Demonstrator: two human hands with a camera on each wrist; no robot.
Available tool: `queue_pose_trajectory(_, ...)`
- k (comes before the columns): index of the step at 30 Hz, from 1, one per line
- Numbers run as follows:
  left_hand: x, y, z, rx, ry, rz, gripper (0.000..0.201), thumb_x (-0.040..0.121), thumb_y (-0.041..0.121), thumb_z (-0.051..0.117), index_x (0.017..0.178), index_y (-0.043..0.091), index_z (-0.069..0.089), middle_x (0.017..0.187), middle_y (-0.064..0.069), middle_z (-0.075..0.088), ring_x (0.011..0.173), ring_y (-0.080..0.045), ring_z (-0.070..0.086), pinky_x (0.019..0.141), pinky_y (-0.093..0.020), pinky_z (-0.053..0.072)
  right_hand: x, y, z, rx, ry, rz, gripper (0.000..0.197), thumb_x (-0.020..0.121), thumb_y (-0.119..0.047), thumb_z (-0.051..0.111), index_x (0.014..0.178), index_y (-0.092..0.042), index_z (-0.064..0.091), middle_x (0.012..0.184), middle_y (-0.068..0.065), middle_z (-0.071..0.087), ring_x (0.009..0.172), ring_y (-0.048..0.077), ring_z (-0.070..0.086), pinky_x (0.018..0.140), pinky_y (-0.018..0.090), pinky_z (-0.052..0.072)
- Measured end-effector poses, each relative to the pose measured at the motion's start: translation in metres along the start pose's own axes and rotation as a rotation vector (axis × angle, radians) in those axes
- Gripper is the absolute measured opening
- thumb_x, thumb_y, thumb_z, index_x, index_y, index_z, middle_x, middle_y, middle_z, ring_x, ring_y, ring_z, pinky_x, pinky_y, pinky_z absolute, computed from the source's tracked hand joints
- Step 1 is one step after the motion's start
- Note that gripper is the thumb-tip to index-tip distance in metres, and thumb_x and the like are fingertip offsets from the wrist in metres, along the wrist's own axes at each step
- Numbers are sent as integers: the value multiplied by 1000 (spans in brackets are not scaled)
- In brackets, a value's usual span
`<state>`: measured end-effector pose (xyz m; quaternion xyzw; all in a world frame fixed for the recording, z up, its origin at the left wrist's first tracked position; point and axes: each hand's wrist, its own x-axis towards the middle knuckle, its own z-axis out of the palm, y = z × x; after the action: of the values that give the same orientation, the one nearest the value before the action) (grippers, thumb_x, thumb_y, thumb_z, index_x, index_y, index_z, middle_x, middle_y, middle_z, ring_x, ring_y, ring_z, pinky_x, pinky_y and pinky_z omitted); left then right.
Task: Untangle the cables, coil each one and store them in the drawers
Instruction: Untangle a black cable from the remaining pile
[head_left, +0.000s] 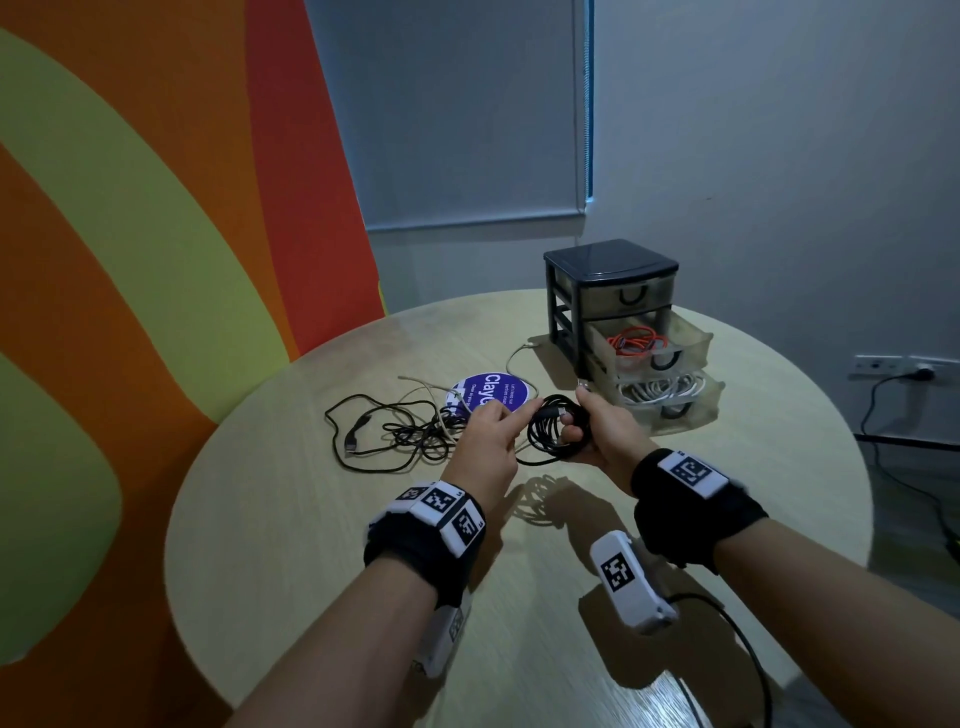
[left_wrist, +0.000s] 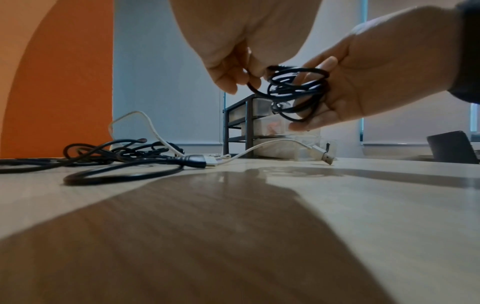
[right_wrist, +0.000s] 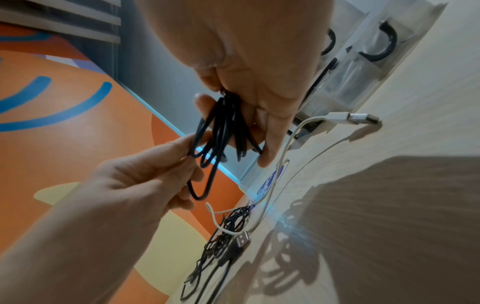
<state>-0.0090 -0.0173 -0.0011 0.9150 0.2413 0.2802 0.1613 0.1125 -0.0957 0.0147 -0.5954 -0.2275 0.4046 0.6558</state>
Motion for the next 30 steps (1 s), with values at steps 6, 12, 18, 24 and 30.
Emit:
queue_pose_trajectory(6, 2, -1, 0, 217, -73, -99, 58, 93, -6, 36, 144, 22, 35, 107, -6, 41, 106, -18, 35, 85, -22, 30, 1, 4, 3, -121, -39, -54, 33, 101, -18, 31, 72, -11, 46, 58, 2, 43, 50, 10, 42, 57, 23, 38)
queue_pose_trajectory(12, 2, 4, 0, 262, -115, -100, 46, 96, 4, 40, 141, 15, 39, 121, -9, 48, 117, -20, 40, 94, -25, 33, 3, 8, 3, -273, -97, -223, 28, 102, -18, 34, 77, -14, 47, 57, 1, 47, 57, 14, 44, 72, 33, 40)
queue_pose_trajectory(18, 3, 9, -4, 14, 4, -212, 28, 94, 13, 52, 122, 7, 50, 99, -13, 66, 93, -24, 63, 80, -29, 47, 0, 4, 6, -354, -169, -241, 27, 101, -14, 34, 77, -15, 45, 57, 2, 46, 57, 14, 47, 72, 32, 42)
queue_pose_trajectory(24, 3, 6, -2, -140, 74, -240, 38, 93, 9, 54, 130, 9, 49, 98, -12, 68, 90, -23, 65, 81, -28, 50, -1, 0, 9, -441, -221, -248, 29, 101, -15, 33, 74, -15, 44, 58, 0, 41, 55, 12, 39, 54, 22, 32)
queue_pose_trajectory(30, 0, 5, -1, -284, 112, -224, 43, 89, 7, 59, 132, 9, 50, 95, -10, 69, 84, -19, 66, 85, -33, 54, 5, -3, 8, -364, -163, -154, 28, 99, -19, 39, 72, -15, 44, 54, -2, 37, 43, 8, 35, 51, 24, 27)
